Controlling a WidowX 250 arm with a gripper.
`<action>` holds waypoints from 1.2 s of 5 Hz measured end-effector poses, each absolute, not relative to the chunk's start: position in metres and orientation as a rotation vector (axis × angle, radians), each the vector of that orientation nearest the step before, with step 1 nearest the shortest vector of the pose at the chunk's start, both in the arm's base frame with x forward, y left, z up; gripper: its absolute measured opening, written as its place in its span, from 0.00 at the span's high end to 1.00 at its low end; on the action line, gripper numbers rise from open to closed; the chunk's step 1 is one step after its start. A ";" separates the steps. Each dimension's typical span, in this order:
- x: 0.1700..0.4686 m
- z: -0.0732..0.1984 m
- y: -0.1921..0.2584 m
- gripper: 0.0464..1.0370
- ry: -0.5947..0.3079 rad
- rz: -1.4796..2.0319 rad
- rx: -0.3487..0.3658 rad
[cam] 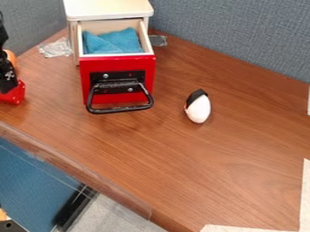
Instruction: Puts an orange thing in the drawer
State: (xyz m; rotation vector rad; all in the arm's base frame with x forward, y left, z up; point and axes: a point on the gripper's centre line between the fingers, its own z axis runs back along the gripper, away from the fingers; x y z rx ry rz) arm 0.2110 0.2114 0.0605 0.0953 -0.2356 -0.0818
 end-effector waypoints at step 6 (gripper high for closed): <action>0.217 0.034 0.223 0.04 -0.306 0.117 0.123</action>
